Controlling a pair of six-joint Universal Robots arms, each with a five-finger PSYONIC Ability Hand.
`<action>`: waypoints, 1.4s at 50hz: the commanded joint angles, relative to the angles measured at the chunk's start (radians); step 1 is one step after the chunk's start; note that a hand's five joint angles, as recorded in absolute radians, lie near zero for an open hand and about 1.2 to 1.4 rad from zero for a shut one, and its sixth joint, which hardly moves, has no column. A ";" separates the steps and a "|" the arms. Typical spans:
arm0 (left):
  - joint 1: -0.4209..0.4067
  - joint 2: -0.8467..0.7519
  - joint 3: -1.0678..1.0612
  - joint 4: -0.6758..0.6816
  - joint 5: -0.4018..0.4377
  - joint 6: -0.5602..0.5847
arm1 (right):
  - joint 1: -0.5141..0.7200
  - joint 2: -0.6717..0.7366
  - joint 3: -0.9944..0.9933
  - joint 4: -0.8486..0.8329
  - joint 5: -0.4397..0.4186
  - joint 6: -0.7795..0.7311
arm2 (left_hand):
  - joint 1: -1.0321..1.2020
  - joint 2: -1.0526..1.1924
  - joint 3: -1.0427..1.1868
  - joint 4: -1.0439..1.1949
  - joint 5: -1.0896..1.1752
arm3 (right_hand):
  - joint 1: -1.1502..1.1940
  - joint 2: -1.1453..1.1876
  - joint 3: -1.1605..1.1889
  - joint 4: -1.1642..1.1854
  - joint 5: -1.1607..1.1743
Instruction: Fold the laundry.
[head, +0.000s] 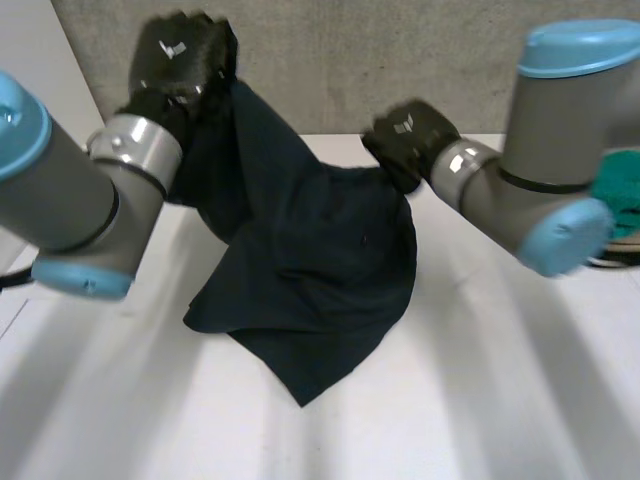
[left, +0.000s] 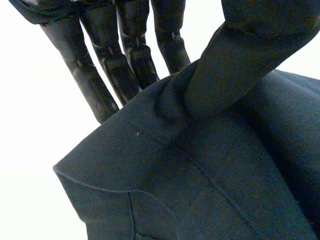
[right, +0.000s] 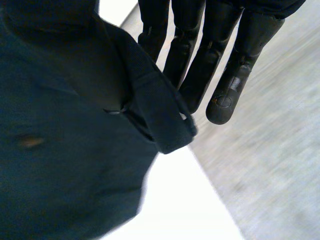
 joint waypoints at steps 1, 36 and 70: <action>-0.070 0.118 -0.262 -0.142 0.006 0.002 | -0.085 -0.272 0.503 0.118 -0.062 -0.228 | 0.247 0.199 0.205 0.198 0.240 | 0.404 0.218 0.217 0.207 0.230; 0.023 0.229 -0.420 -0.383 -0.135 0.006 | -0.158 -0.343 0.420 0.066 -0.077 0.048 | -0.692 -0.740 -0.734 -0.741 -0.699 | -0.502 -0.688 -0.689 -0.699 -0.676; -0.050 -0.193 -0.242 -0.393 -0.136 0.002 | -0.094 0.081 0.298 -0.054 0.017 0.049 | -0.308 -0.356 -0.350 -0.357 -0.315 | 0.330 0.144 0.143 0.133 0.156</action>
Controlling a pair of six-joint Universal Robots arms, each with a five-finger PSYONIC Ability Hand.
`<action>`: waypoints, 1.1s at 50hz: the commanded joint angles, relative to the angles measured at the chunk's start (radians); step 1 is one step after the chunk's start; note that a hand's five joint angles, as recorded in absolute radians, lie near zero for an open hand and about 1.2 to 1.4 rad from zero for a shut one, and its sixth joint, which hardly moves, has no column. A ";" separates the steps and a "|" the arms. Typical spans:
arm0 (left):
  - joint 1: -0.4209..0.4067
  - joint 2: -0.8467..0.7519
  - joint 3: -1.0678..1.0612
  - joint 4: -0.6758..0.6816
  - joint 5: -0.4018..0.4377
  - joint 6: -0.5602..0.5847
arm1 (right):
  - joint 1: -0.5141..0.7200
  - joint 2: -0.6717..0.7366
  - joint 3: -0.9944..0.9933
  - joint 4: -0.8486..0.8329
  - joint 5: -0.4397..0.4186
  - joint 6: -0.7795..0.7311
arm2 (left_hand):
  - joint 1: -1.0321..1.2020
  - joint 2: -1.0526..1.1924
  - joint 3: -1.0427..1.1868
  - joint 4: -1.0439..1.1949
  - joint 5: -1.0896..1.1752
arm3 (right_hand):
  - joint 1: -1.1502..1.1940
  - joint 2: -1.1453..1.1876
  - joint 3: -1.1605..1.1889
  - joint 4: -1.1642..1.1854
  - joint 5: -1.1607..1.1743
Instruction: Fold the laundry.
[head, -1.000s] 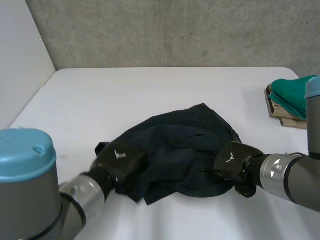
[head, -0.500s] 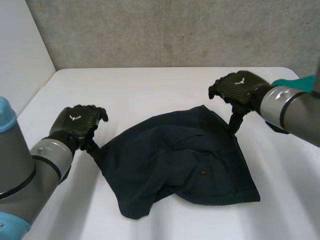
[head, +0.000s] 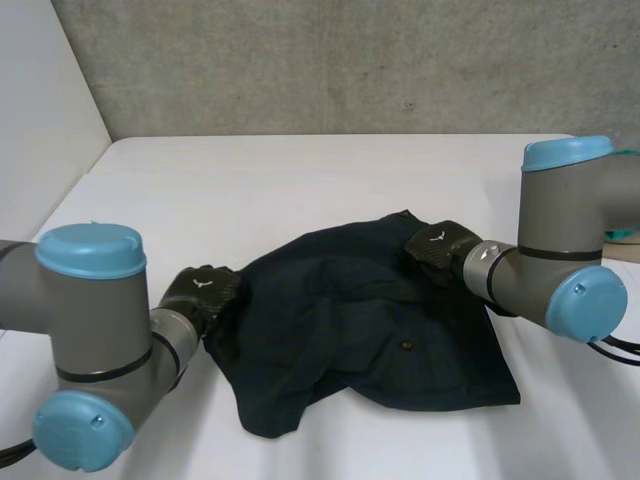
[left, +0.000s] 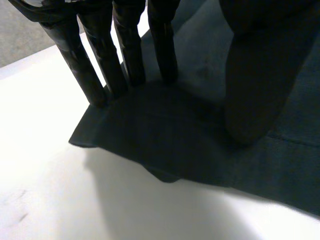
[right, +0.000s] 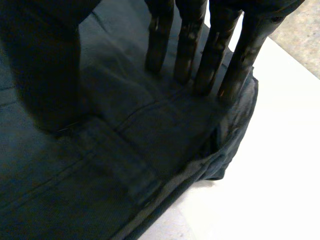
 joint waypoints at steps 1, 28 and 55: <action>-0.013 -0.089 0.081 0.003 -0.002 0.006 | 0.010 0.025 -0.020 -0.054 0.025 -0.017 | 0.449 0.440 0.446 0.442 0.440 | 0.954 0.889 0.894 0.891 0.903; 0.032 -0.135 0.799 0.716 0.047 0.322 | 0.062 0.042 -0.667 -0.770 0.202 0.025 | 0.905 0.896 0.901 0.897 0.895 | 0.955 0.890 0.895 0.892 0.903; 0.003 -0.178 0.155 0.470 0.060 0.310 | 0.065 0.042 0.052 -0.545 0.074 -0.018 | 0.274 0.266 0.271 0.267 0.265 | 0.955 0.890 0.895 0.892 0.903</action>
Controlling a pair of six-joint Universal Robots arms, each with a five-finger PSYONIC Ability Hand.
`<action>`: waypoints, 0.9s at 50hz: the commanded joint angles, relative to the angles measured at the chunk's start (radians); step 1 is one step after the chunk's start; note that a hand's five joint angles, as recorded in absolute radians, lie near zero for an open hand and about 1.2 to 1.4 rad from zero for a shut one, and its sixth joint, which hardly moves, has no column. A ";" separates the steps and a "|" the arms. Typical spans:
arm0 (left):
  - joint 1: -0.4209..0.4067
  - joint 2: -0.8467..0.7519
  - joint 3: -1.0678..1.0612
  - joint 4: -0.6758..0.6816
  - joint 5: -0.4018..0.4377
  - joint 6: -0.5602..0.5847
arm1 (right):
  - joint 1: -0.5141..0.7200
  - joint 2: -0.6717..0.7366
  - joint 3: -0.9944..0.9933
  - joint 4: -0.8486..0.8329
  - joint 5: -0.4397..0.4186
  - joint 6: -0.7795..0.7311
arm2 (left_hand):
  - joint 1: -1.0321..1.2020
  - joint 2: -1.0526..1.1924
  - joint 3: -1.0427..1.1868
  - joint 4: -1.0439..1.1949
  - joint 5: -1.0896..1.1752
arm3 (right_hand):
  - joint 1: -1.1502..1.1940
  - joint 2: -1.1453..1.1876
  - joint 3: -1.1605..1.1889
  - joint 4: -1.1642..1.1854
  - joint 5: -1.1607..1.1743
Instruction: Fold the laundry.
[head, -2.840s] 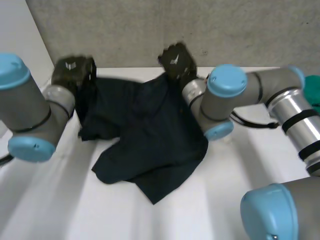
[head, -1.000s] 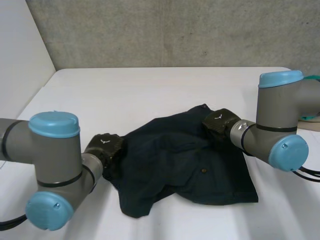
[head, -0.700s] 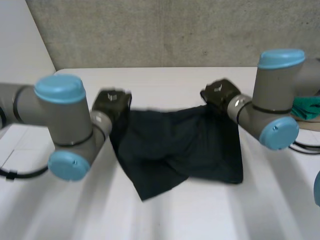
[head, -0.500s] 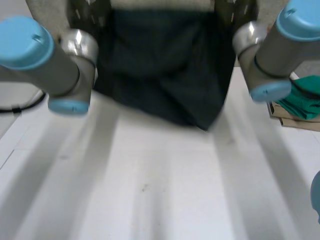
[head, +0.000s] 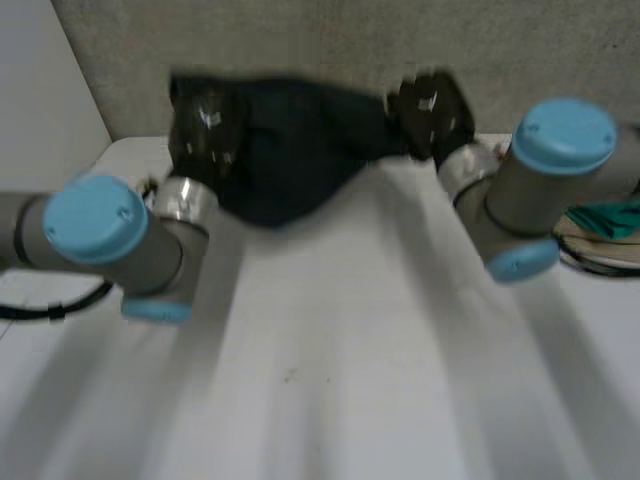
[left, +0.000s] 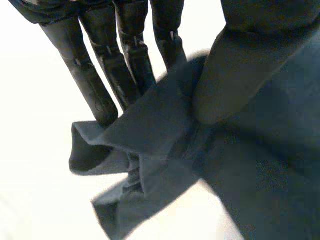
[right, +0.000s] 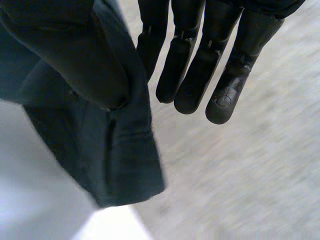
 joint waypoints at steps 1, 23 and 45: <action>-0.034 -0.019 -0.111 -0.330 -0.005 0.004 | 0.000 0.016 0.198 0.101 -0.003 -0.040 | -0.380 -0.382 -0.389 -0.387 -0.398 | 0.398 0.218 0.215 0.206 0.226; 0.011 0.256 -0.292 -0.597 -0.005 -0.198 | -0.014 -0.309 0.531 0.196 -0.006 -0.016 | -0.531 -0.533 -0.540 -0.538 -0.549 | 0.398 0.218 0.215 0.206 0.226; 0.018 0.083 -0.248 -0.482 -0.011 -0.191 | -0.015 -0.380 0.588 0.201 -0.009 0.087 | -0.434 -0.436 -0.443 -0.441 -0.452 | 0.398 0.218 0.215 0.206 0.226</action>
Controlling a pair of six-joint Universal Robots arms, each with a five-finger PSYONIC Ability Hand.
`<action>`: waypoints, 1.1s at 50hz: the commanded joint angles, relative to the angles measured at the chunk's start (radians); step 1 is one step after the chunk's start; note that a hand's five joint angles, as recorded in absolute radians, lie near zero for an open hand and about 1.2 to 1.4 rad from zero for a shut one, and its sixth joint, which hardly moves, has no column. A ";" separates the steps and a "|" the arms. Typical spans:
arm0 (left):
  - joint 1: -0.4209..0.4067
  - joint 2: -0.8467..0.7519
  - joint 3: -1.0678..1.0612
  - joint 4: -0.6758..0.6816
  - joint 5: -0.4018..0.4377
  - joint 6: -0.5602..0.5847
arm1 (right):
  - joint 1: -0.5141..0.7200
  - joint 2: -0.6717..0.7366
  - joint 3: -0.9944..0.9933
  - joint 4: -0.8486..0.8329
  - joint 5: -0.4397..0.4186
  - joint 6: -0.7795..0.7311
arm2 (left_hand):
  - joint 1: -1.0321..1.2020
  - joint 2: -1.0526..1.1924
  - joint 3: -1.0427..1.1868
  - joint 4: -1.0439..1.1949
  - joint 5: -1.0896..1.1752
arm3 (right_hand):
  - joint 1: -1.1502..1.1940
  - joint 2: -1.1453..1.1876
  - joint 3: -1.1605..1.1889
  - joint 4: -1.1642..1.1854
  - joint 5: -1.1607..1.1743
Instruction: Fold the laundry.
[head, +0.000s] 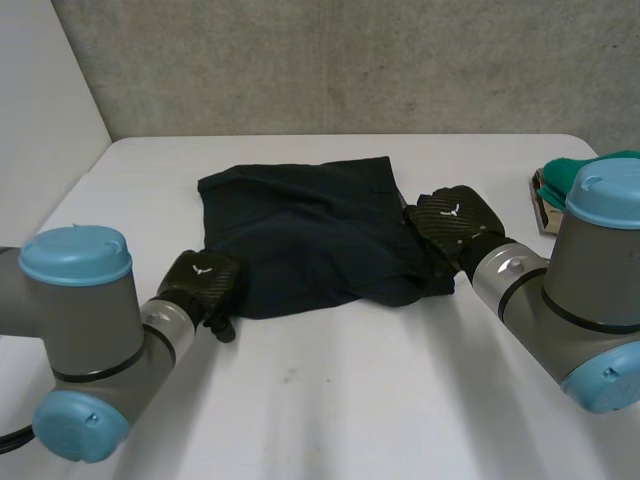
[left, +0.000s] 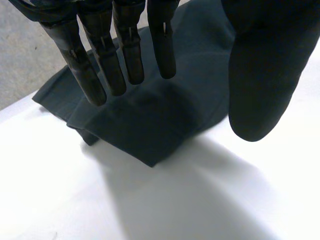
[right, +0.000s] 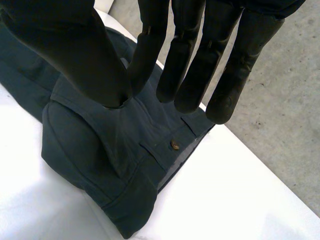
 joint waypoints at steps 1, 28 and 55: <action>0.004 -0.088 0.064 0.100 -0.008 0.012 | 0.000 -0.001 0.014 -0.002 -0.006 0.000 | 0.115 0.109 0.109 0.103 0.101 | 0.390 0.218 0.215 0.203 0.218; 0.020 -0.194 0.163 0.094 0.002 0.015 | -0.029 0.098 -0.025 -0.002 0.014 0.052 | 0.872 0.866 0.866 0.860 0.858 | -0.713 -0.885 -0.888 -0.900 -0.885; 0.001 0.122 0.184 -0.019 0.006 -0.004 | -0.048 0.368 -0.314 0.204 -0.050 0.292 | 0.872 0.866 0.866 0.860 0.858 | -0.640 -0.812 -0.815 -0.827 -0.812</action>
